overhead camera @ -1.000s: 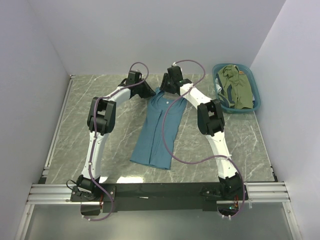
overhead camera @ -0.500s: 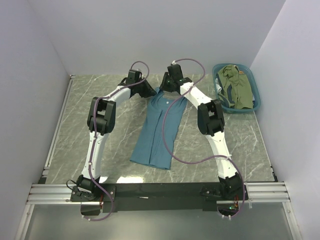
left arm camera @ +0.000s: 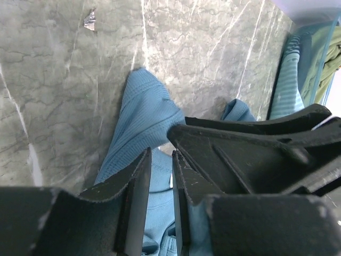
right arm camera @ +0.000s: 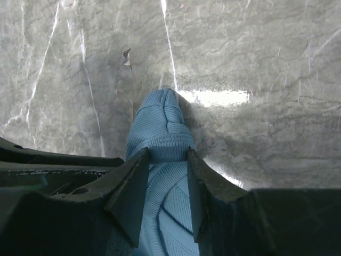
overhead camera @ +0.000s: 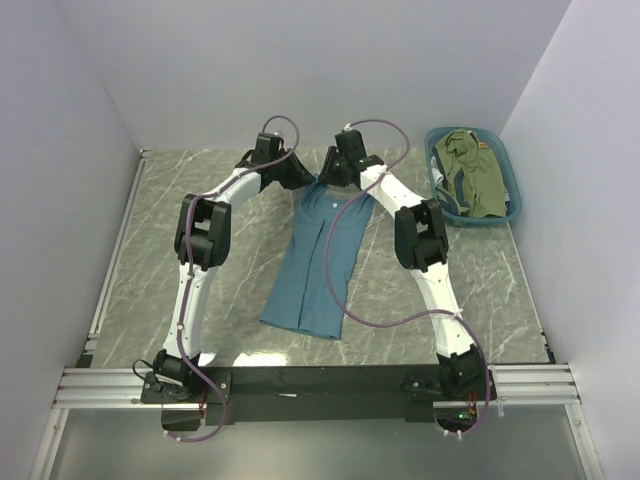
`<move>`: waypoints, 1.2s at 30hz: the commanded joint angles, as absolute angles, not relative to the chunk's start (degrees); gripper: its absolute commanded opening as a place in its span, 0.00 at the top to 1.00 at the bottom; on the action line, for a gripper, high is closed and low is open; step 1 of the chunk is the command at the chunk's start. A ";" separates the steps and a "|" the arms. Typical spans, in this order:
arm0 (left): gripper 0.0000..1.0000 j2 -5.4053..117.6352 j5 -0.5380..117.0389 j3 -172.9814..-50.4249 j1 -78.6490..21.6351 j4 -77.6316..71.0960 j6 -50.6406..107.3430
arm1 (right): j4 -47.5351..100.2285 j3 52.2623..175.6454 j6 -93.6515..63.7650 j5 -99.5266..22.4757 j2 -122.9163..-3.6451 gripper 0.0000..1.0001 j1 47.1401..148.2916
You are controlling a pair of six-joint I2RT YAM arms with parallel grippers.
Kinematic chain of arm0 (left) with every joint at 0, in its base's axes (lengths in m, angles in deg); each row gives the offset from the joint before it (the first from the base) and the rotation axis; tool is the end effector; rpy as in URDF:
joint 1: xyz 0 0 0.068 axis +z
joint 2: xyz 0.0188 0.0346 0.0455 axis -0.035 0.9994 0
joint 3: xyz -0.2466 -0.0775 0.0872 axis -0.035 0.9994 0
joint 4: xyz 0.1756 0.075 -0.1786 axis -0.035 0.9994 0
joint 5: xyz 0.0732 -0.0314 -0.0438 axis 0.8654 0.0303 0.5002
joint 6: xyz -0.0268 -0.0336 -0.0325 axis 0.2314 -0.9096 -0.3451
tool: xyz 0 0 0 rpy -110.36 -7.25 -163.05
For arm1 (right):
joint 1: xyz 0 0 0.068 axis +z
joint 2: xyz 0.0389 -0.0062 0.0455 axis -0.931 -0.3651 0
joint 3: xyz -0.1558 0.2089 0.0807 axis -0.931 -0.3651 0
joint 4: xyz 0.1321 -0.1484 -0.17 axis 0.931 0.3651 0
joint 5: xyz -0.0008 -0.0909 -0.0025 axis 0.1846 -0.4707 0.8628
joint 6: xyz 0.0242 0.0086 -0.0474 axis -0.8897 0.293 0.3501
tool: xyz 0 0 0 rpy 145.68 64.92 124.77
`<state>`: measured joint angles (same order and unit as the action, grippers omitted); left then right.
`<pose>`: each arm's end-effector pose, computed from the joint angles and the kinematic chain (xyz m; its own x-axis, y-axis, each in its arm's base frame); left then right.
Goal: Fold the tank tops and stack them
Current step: Fold the tank top
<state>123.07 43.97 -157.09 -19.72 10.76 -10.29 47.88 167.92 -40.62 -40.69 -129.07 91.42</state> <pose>0.5314 -0.1841 0.1625 -0.8054 -0.4879 -0.3366 -0.0707 0.6429 -0.7626 0.5309 0.2272 0.1728 -0.7374 0.2697 -0.6193 -0.0690 0.8820 0.4662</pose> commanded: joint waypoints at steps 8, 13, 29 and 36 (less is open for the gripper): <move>0.70 116.42 46.11 -155.22 -19.94 10.70 -8.06 | 47.55 169.81 -41.35 -39.40 -129.33 0.85 90.30; 0.72 104.74 50.15 -143.53 -21.43 10.70 -7.88 | 42.03 167.00 -43.02 -35.80 -127.66 1.00 89.42; 0.92 70.73 60.97 -93.77 -29.61 11.49 -17.72 | 29.36 164.01 -52.42 -26.22 -127.31 1.00 87.14; 1.00 68.07 63.70 -86.30 -29.61 11.14 -21.06 | 26.28 163.30 -56.02 -22.88 -128.18 1.00 85.99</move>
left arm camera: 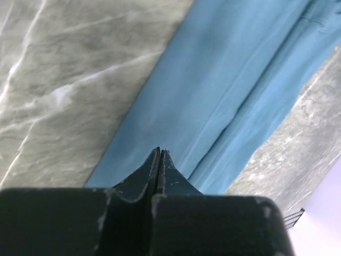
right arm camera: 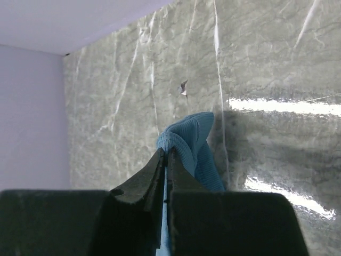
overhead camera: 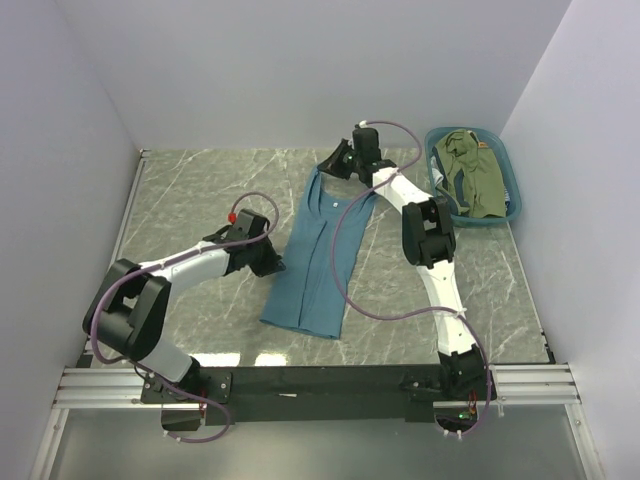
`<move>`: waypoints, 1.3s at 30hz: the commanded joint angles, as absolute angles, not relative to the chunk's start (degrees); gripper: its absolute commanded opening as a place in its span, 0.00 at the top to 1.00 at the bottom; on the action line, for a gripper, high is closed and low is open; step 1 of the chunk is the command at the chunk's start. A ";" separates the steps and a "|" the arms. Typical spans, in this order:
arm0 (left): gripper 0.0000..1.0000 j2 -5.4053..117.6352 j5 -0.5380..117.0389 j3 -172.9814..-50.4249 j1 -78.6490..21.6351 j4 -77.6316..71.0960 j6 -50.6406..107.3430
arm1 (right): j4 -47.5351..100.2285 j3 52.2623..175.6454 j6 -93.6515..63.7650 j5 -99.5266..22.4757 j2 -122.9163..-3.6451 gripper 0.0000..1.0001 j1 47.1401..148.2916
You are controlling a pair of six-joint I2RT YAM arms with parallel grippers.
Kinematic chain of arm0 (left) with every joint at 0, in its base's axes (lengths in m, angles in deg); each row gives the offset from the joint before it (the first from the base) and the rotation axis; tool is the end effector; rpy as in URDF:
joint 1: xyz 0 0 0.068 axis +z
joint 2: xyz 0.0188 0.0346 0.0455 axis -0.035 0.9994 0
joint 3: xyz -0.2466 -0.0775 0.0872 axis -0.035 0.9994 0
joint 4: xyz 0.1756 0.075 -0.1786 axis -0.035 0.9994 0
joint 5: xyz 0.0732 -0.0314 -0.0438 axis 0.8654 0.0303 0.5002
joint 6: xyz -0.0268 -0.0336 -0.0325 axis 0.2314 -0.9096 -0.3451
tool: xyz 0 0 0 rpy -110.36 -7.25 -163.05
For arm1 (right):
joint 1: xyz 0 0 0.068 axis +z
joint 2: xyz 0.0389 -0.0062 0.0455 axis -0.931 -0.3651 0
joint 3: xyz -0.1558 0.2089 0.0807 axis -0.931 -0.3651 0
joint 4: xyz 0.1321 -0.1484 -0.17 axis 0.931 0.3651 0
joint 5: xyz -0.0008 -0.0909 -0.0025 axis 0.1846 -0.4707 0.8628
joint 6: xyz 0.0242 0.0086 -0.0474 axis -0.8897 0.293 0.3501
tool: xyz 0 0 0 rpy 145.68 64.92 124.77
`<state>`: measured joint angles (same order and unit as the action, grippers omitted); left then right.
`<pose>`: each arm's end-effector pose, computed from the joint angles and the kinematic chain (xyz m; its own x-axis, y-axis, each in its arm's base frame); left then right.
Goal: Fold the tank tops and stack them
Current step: Fold the tank top
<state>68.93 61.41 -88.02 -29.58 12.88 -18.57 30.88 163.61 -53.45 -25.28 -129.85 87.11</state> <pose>0.2673 -0.1432 0.1786 -0.8065 -0.5369 -0.2476 -0.3445 0.7670 -0.5413 0.5531 0.1987 0.1675 -0.7320 0.4554 -0.5068 -0.1084 0.6565 0.7465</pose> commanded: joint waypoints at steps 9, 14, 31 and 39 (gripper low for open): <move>0.99 71.50 63.61 -83.83 -29.69 11.84 -21.94 | 28.38 166.90 -59.54 -21.21 -130.82 1.00 83.97; 1.00 72.11 63.44 -84.01 -29.78 12.11 -21.68 | 30.14 166.29 -61.39 -21.29 -131.70 1.00 83.44; 0.98 70.36 60.27 -84.09 -30.22 12.02 -18.43 | 32.78 166.28 -64.38 -21.56 -131.27 0.52 81.42; 0.99 70.45 61.06 -81.64 -34.96 10.00 -21.14 | 41.11 162.17 -56.92 -27.35 -120.04 0.46 82.47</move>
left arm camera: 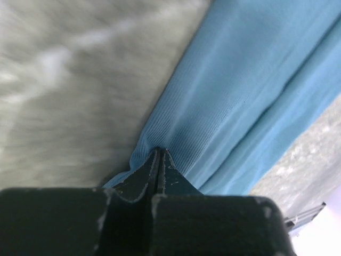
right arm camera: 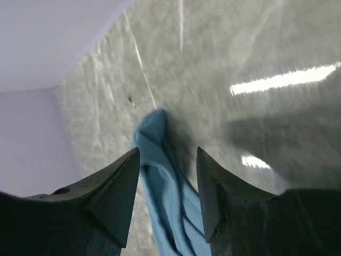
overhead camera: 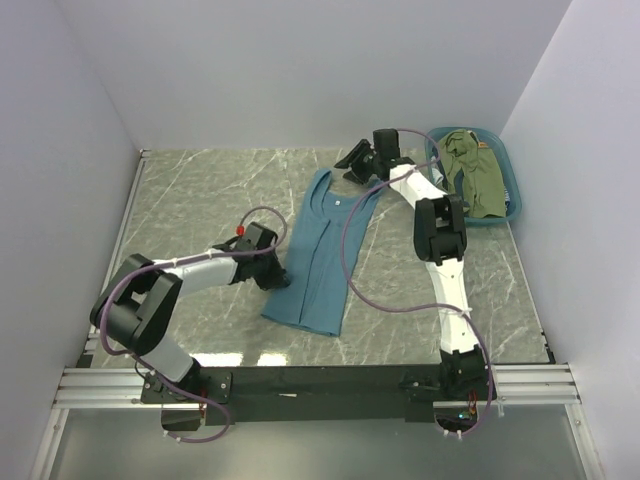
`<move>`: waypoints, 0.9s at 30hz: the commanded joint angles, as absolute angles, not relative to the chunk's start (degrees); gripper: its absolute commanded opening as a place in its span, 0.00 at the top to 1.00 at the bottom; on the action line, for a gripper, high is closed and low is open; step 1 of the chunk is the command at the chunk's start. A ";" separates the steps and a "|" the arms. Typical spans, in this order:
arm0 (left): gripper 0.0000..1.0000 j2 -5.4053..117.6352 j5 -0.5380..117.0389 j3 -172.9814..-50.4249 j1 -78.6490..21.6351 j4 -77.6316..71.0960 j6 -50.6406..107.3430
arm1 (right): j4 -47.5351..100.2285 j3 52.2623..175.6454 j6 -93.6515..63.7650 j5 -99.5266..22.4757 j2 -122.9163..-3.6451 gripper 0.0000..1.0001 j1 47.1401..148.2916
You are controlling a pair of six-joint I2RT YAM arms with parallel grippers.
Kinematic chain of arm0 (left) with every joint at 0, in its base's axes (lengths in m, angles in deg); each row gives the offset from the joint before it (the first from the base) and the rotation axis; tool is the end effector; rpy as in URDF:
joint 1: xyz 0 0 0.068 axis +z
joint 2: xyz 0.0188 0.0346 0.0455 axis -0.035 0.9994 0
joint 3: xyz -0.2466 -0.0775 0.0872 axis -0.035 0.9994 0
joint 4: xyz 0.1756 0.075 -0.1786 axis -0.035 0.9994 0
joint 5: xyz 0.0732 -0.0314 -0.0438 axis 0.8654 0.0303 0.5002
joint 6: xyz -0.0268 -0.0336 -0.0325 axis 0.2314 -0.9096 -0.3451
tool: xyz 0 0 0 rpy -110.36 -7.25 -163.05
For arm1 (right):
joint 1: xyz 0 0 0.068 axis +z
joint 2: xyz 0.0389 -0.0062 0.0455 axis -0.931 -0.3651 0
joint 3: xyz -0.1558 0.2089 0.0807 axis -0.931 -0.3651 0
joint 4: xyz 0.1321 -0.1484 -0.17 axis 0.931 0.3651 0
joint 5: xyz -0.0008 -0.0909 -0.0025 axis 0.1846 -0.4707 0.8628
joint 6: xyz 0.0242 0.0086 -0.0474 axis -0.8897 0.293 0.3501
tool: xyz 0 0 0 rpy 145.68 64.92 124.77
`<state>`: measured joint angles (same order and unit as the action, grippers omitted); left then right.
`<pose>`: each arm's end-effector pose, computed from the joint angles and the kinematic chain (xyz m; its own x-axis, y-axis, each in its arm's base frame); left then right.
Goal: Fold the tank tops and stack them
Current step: Fold the tank top
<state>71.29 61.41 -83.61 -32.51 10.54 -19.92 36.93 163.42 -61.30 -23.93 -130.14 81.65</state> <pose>0.2503 -0.1512 0.1480 -0.8399 -0.5048 -0.1992 -0.3590 0.7922 -0.4935 0.5634 0.1446 0.1539 -0.7387 0.5892 -0.3275 0.1276 0.5992 0.7904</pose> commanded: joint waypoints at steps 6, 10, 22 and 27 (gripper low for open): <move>0.99 69.57 62.99 -77.69 -42.43 7.10 -26.24 | 42.09 142.85 -51.38 -33.40 -103.62 0.45 84.14; 0.99 67.90 65.97 -75.75 -47.87 6.74 -31.24 | 43.59 128.98 -47.69 -38.68 -93.23 0.44 87.04; 0.59 50.33 73.03 -76.27 -50.17 20.63 -25.47 | 46.67 86.68 -52.24 -51.08 -56.66 0.43 101.44; 0.51 47.34 64.59 -70.48 -51.84 15.02 -24.49 | 46.57 71.22 -59.61 -50.38 -44.18 0.43 105.93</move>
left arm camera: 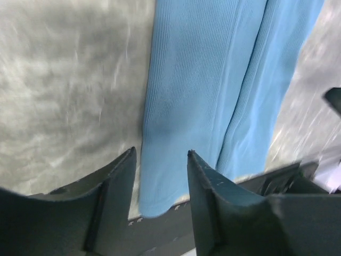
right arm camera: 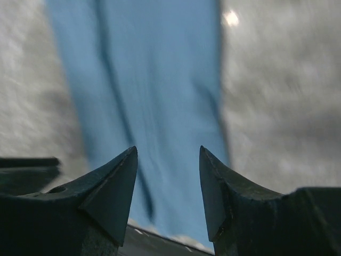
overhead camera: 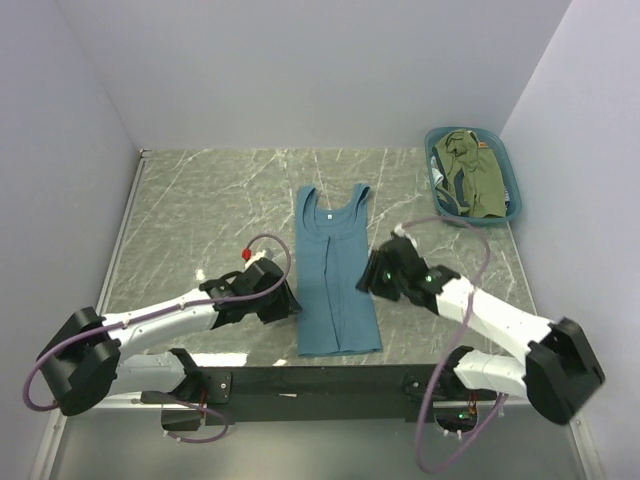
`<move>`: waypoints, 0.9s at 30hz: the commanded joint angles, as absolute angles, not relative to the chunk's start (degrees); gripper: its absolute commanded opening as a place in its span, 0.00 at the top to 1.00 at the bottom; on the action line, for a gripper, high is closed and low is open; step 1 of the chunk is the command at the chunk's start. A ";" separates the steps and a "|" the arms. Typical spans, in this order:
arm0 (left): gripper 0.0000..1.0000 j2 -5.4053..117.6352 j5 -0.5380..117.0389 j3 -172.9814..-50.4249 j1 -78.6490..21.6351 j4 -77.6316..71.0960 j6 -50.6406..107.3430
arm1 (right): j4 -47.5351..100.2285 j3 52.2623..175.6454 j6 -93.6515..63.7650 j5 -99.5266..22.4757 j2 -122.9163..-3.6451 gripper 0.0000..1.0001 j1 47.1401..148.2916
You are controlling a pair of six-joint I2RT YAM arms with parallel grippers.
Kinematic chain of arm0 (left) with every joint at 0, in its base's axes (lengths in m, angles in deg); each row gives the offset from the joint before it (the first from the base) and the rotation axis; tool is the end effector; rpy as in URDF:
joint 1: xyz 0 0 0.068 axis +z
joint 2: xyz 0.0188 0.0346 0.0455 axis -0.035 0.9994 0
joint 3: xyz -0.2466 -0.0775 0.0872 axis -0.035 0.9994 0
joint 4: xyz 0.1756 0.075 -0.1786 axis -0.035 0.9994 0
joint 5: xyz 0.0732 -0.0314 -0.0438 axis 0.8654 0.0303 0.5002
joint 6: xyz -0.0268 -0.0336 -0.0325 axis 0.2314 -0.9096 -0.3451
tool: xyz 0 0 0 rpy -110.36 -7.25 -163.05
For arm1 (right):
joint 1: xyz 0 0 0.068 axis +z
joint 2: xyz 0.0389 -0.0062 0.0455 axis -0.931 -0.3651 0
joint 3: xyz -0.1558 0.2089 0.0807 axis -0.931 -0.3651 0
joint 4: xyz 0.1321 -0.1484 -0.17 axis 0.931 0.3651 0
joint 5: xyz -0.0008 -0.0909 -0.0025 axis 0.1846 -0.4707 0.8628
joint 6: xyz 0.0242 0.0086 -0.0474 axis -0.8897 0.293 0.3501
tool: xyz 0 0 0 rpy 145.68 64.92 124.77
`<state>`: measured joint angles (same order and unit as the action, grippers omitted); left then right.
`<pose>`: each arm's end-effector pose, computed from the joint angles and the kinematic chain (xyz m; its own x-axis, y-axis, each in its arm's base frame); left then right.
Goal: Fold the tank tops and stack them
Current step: Fold the tank top
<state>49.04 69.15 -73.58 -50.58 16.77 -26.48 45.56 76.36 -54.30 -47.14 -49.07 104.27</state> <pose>0.1506 -0.1683 0.1838 -0.8786 -0.3879 -0.2785 -0.1870 0.8160 -0.5469 0.1890 0.1350 0.2084 -0.8363 0.2874 -0.4669 0.0421 0.8828 0.4679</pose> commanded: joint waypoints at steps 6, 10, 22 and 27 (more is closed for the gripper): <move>0.43 45.04 63.53 -65.82 -55.97 10.89 -26.86 | 51.22 64.61 -64.98 -51.08 -37.05 0.42 112.00; 0.42 47.06 62.30 -65.55 -58.86 8.60 -27.39 | 54.84 62.93 -66.84 -51.62 -34.94 0.42 114.46; 0.48 51.81 64.05 -64.67 -62.82 10.70 -32.84 | 59.68 60.12 -68.59 -48.37 -31.50 0.41 117.01; 0.52 54.00 64.93 -65.46 -63.53 11.76 -33.46 | 58.71 58.45 -70.00 -47.05 -32.21 0.42 119.04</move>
